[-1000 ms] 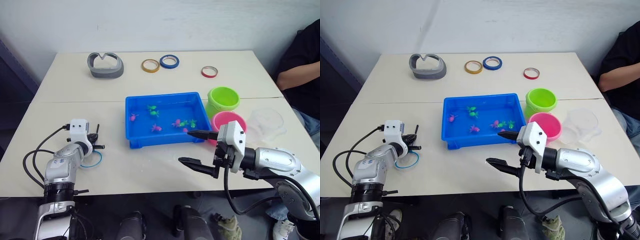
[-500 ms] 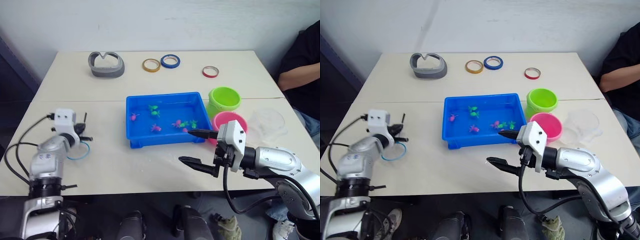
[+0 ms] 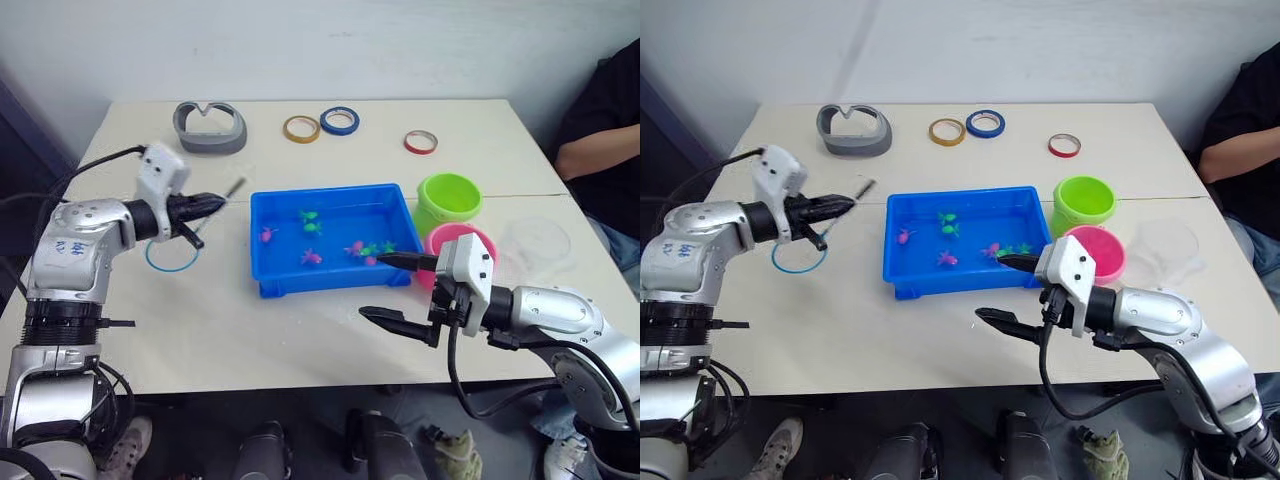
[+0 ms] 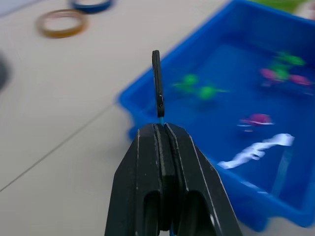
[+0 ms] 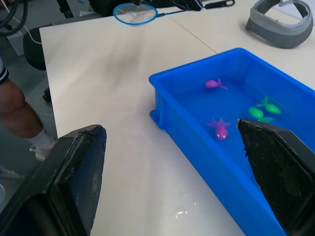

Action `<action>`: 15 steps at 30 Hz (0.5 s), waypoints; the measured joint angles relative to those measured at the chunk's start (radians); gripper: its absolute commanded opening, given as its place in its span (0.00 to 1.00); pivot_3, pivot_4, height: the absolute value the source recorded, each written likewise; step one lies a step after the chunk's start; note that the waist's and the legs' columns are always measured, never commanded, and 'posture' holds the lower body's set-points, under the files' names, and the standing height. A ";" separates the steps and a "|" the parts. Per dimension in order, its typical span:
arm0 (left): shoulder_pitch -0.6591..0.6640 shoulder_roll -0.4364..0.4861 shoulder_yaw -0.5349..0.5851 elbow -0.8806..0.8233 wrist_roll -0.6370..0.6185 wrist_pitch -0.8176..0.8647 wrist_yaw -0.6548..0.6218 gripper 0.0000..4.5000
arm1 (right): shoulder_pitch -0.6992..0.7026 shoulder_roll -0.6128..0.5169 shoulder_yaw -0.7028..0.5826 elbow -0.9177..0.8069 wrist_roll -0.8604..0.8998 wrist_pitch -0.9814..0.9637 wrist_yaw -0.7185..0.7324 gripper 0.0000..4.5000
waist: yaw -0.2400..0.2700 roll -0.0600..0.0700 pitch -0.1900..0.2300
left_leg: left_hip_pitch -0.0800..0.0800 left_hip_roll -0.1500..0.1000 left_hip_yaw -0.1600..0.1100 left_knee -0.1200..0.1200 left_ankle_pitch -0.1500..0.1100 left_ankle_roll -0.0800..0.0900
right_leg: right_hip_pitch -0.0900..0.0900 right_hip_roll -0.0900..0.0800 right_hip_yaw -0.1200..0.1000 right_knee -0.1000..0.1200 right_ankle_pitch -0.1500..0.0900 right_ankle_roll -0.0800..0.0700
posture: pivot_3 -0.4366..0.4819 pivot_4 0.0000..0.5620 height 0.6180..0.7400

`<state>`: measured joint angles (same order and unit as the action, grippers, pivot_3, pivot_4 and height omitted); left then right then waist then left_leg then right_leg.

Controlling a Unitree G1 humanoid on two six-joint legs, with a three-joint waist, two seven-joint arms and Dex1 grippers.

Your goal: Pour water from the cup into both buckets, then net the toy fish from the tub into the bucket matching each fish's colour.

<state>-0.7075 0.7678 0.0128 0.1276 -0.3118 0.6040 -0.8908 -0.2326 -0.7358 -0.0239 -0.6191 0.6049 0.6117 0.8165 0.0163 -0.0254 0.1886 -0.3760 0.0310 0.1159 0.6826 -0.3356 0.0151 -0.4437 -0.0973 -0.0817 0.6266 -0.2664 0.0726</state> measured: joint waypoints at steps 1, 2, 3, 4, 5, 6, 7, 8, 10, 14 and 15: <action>0.000 0.000 -0.029 -0.038 -0.015 0.006 -0.049 0.02 | -0.004 0.000 0.000 0.000 0.000 0.001 0.000 1.00 | -0.001 0.000 0.000 | 0.000 0.000 0.000 0.000 0.000 0.000 | 0.000 0.000 0.000 0.000 0.000 0.000 | 0.48 0.27 0.78; 0.000 -0.001 -0.042 -0.058 -0.026 0.008 -0.078 0.02 | -0.008 0.000 0.000 0.000 0.001 0.003 0.000 1.00 | -0.004 0.000 0.000 | 0.000 0.000 0.000 0.000 0.000 0.000 | 0.000 0.000 0.001 0.000 0.000 0.000 | 0.48 0.27 0.78; 0.000 -0.001 -0.054 -0.077 -0.034 0.011 -0.104 0.02 | -0.010 -0.002 0.000 0.000 0.001 0.005 0.000 1.00 | -0.006 0.000 0.000 | 0.000 0.000 0.001 0.001 0.000 0.000 | 0.000 0.000 0.001 0.000 0.000 0.000 | 0.48 0.27 0.78; 0.000 -0.001 -0.067 -0.094 -0.042 0.013 -0.136 0.02 | -0.012 -0.004 0.000 0.000 0.001 0.008 0.000 1.00 | -0.007 0.000 0.000 | 0.001 0.000 0.001 0.001 0.000 0.000 | 0.000 0.000 0.001 -0.001 0.000 0.000 | 0.48 0.27 0.78; 0.000 -0.002 -0.079 -0.106 -0.047 0.016 -0.161 0.02 | -0.015 -0.006 0.000 0.000 0.002 0.014 -0.001 1.00 | -0.008 0.000 0.000 | 0.001 0.000 0.001 0.001 0.000 0.000 | 0.000 0.000 0.001 -0.001 0.000 0.000 | 0.48 0.27 0.78; -0.001 -0.006 -0.095 -0.118 -0.057 0.017 -0.191 0.02 | -0.017 -0.008 0.000 0.000 0.002 0.023 -0.002 1.00 | -0.009 0.000 0.000 | 0.001 0.000 0.001 0.001 0.000 0.000 | 0.000 0.000 0.001 -0.002 0.000 0.000 | 0.48 0.27 0.78; -0.003 -0.010 -0.106 -0.120 -0.063 0.017 -0.211 0.02 | -0.019 -0.008 0.000 0.000 0.003 0.026 -0.003 1.00 | -0.009 0.000 0.000 | 0.001 0.000 0.001 0.002 0.001 0.000 | 0.000 0.000 0.002 -0.001 0.000 0.000 | 0.48 0.27 0.78; -0.010 -0.019 -0.125 -0.120 -0.068 0.017 -0.240 0.02 | -0.024 -0.008 -0.001 0.001 0.004 0.034 -0.005 1.00 | -0.009 0.000 0.000 | 0.001 0.000 0.001 0.002 0.001 0.001 | 0.000 0.000 0.002 -0.001 0.000 0.000 | 0.48 0.27 0.78; -0.033 -0.037 -0.159 -0.120 -0.070 0.014 -0.277 0.02 | -0.034 -0.009 -0.001 0.001 0.006 0.048 -0.009 1.00 | -0.008 0.000 0.000 | 0.001 0.000 0.001 0.003 0.001 0.001 | 0.000 0.000 0.002 0.000 0.000 0.000 | 0.48 0.27 0.78; -0.077 -0.076 -0.225 -0.130 -0.069 -0.033 -0.361 0.02 | -0.065 -0.009 -0.001 0.001 0.010 0.070 -0.018 1.00 | -0.009 0.000 0.000 | 0.001 -0.001 0.000 0.003 0.002 0.001 | 0.000 0.000 0.002 0.000 0.000 0.000 | 0.48 0.27 0.78; -0.081 -0.087 -0.235 -0.131 -0.069 -0.045 -0.375 0.02 | -0.069 -0.009 -0.001 0.001 0.010 0.073 -0.020 1.00 | -0.010 0.000 0.000 | 0.001 -0.001 0.001 0.003 0.002 0.001 | 0.000 0.000 0.002 0.000 0.000 0.000 | 0.48 0.27 0.78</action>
<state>-0.7883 0.6812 -0.2222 -0.0031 -0.3803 0.5592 -1.2660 -0.3020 -0.7452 -0.0252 -0.6181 0.6148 0.6845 0.7964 0.0063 -0.0256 0.1888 -0.3748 0.0304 0.1164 0.6854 -0.3338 0.0162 -0.4438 -0.0972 -0.0793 0.6271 -0.2662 0.0729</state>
